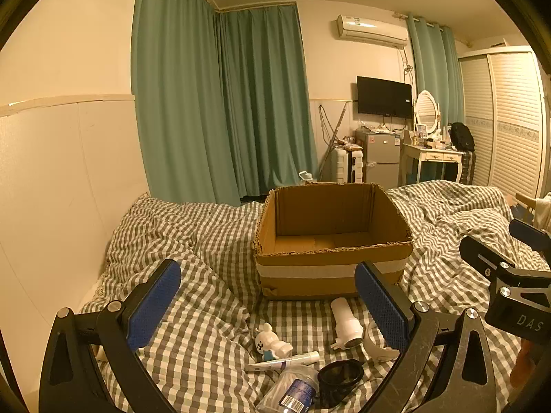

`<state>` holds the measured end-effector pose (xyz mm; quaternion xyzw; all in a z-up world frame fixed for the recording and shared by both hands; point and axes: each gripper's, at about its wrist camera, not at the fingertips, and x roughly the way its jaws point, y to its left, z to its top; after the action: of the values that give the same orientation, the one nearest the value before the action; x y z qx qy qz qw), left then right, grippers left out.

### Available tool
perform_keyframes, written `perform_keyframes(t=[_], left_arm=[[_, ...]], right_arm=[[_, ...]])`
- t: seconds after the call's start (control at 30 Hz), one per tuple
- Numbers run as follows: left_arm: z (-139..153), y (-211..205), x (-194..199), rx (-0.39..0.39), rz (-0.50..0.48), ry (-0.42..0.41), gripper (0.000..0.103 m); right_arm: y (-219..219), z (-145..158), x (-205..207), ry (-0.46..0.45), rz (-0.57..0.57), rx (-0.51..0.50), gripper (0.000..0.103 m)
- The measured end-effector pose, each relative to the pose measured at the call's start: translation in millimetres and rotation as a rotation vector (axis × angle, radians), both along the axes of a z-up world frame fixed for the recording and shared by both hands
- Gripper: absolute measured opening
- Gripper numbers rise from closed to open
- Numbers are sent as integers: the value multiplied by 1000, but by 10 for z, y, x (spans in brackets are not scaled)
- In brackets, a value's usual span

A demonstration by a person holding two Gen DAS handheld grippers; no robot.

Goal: Organize objects

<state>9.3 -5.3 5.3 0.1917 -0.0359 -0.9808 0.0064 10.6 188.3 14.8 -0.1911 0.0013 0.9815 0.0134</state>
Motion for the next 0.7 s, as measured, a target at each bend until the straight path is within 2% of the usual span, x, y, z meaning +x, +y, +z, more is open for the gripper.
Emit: perform_keyframes(t=[0.7], left_arm=[[-22,-16,12,22,-6,2,103]], right_arm=[[-33,-16,2,0,18,-4,103]])
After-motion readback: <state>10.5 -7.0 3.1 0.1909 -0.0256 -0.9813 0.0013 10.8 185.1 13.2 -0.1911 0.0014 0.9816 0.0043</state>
